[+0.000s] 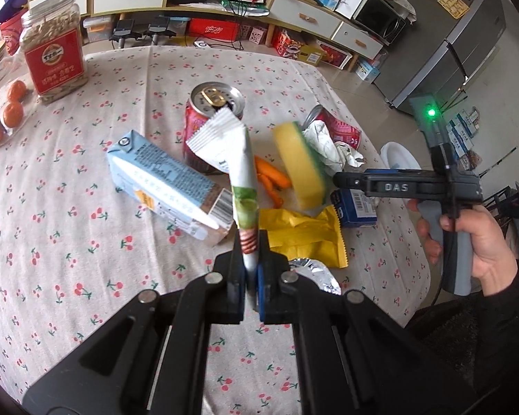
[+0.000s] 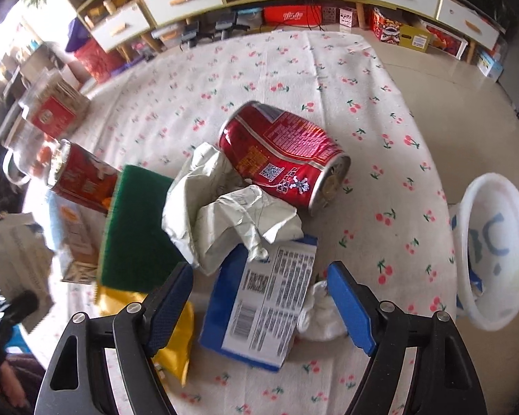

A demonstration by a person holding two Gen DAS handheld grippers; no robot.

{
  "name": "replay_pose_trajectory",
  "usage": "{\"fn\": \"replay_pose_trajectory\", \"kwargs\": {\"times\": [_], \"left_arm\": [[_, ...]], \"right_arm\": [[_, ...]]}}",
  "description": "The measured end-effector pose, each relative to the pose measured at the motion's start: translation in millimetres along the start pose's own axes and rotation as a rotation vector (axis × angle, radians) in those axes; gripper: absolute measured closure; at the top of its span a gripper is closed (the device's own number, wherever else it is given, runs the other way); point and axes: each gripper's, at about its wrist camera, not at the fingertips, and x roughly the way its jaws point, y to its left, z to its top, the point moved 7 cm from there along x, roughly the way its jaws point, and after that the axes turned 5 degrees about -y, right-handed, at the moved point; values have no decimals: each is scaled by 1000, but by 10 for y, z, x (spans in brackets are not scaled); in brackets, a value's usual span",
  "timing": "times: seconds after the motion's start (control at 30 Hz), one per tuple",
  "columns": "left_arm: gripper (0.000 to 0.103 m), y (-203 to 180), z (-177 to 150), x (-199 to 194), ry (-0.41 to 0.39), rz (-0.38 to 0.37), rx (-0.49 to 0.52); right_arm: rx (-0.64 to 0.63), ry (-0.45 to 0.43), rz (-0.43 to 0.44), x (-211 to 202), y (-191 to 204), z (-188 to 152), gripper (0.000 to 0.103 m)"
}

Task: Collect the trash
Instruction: 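Grasp the blue medicine box with the right gripper and lift it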

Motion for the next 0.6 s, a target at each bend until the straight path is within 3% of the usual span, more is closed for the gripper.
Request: {"fn": "replay_pose_trajectory", "kwargs": {"times": [0.2,0.6], "left_arm": [[97,34,-15,22,8,5,-8],[97,-47,35,-53,-21,-8,7]], "right_arm": [[-61,11,-41,137,74,12,38],[-61,-64,51,-278,189,-12,39]]}}
